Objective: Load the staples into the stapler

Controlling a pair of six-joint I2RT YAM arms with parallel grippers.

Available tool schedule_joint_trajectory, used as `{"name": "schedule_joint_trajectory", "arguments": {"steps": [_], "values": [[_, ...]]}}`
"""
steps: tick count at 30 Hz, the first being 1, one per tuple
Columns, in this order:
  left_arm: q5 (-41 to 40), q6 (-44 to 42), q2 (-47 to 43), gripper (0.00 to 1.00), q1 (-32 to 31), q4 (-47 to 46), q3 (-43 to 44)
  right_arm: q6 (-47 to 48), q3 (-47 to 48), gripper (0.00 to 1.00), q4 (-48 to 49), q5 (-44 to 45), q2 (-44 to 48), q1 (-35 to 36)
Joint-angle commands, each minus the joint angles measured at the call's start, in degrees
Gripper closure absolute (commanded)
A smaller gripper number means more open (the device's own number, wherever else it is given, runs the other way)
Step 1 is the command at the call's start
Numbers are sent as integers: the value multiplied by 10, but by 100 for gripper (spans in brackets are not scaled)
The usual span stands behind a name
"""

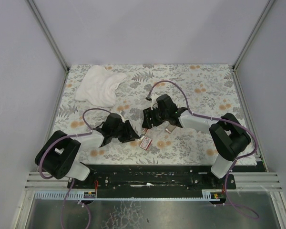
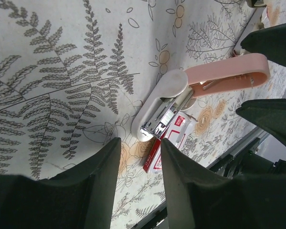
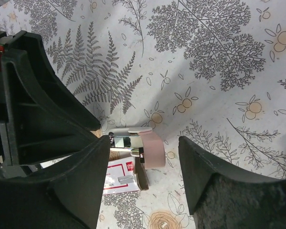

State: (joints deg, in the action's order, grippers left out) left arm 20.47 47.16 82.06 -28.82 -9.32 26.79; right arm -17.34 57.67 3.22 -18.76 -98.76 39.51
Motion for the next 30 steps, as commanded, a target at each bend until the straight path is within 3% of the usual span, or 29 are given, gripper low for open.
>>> {"name": "schedule_joint_trajectory", "arguments": {"steps": [1, 14, 30], "values": [[24, 14, 17, 62, 4, -63, -10, 6, 17, 35, 0, -21, -1, 10], [19, 16, 40, 74, 4, -76, -16, -1, 7, 41, -3, -31, 18, 17], [14, 16, 42, 78, 3, -73, -12, -78, -6, 44, -32, 19, 32, 49]]}}
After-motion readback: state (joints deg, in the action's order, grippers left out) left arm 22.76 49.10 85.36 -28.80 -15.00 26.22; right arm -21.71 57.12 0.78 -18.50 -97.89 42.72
